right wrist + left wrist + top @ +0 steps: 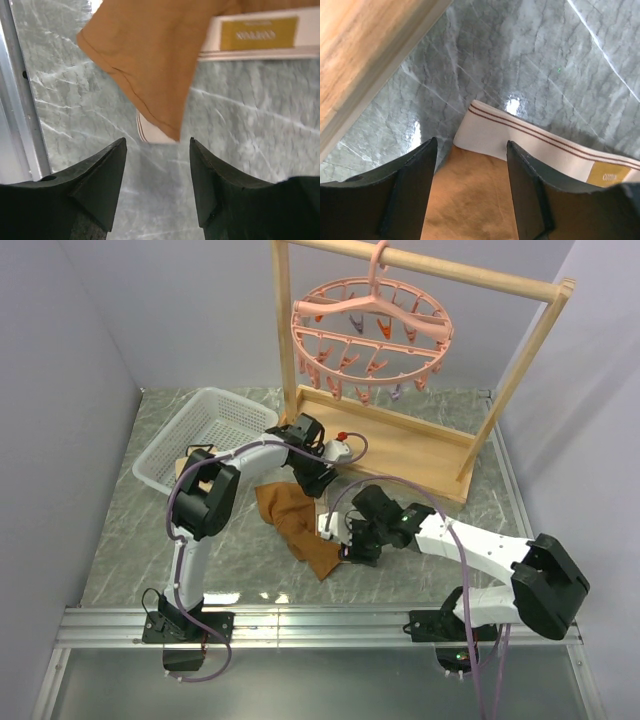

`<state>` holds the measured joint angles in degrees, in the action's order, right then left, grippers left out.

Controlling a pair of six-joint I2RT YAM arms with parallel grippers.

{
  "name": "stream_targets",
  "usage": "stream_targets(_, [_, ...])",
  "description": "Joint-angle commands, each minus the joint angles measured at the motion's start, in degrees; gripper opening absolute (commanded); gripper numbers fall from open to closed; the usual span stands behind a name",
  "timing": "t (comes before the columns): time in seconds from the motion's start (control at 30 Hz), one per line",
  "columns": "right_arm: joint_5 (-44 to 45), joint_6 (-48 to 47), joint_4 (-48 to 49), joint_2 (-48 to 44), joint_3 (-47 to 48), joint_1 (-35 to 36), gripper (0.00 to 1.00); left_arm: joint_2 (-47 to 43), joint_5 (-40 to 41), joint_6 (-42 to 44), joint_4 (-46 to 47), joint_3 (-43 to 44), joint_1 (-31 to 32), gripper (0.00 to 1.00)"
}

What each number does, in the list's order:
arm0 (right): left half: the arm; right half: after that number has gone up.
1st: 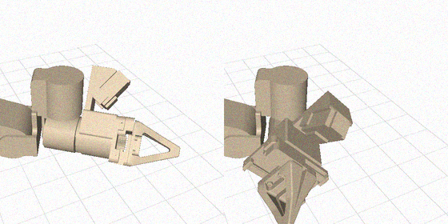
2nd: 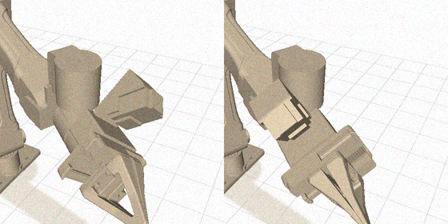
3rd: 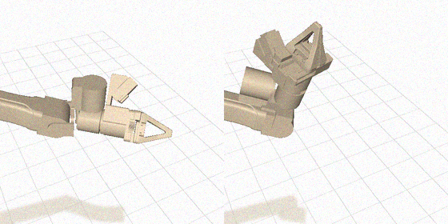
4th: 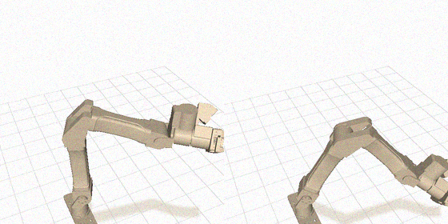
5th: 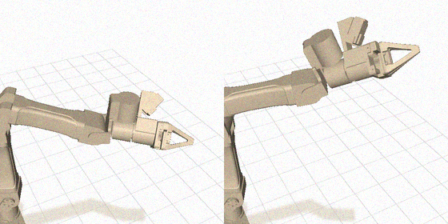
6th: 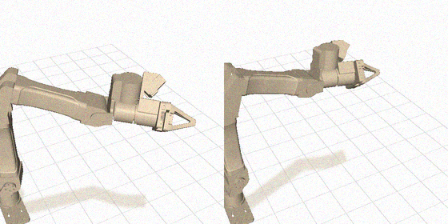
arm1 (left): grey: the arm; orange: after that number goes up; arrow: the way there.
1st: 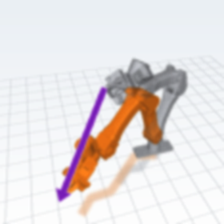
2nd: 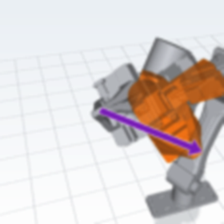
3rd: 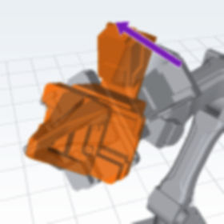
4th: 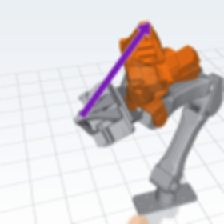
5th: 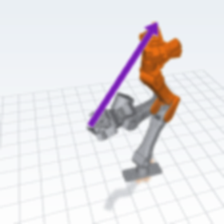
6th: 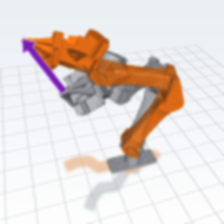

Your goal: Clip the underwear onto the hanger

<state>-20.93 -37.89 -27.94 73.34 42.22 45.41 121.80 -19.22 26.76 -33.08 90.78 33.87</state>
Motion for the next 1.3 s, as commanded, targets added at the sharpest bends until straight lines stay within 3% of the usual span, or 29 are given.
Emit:
stream_targets(0.0, [3.79,-3.16,6.94,1.87,-0.65,3.01,0.6,1.42,-3.89,0.22,-2.42,2.2,-0.47,0.64])
stream_targets(0.23, [3.7,-2.19,8.87,7.08,0.93,3.28,0.57,2.21,-4.16,-0.48,-1.64,3.44,-0.56,0.67])
stream_targets(0.33, [3.35,-2.19,9.22,7.96,0.85,3.37,0.46,3.35,-4.33,-1.44,-1.11,4.23,-0.38,0.65])
stream_targets(0.37, [3.18,-2.36,9.22,7.87,0.76,3.28,0.42,3.97,-4.33,-1.89,-0.85,4.58,-0.38,0.61])
stream_targets(0.43, [3.17,-2.37,9.14,7.0,0.67,3.46,0.15,4.85,-4.24,-2.68,-1.28,5.1,-0.47,0.49])
stream_targets(0.47, [3.52,-2.1,8.7,6.38,0.76,3.55,0.0,5.46,-3.98,-2.94,-1.55,5.37,-0.47,0.37])
stream_targets(0.63, [6.68,-3.5,3.88,-1.96,2.08,3.9,0.0,1.26,-3.98,-3.9,-4.71,2.92,-1.34,0.01])
stream_targets(1.03, [22.14,-14.92,-4.92,-14.44,-1.26,4.07,0.0,-29.93,-5.48,-18.66,0.03,-17.1,-6.62,0.0])
stream_targets(1.27, [23.82,-21.52,-13.36,-35.59,-4.33,9.33,0.0,-50.22,-7.49,-19.56,-2.87,-25.12,-6.97,0.0])
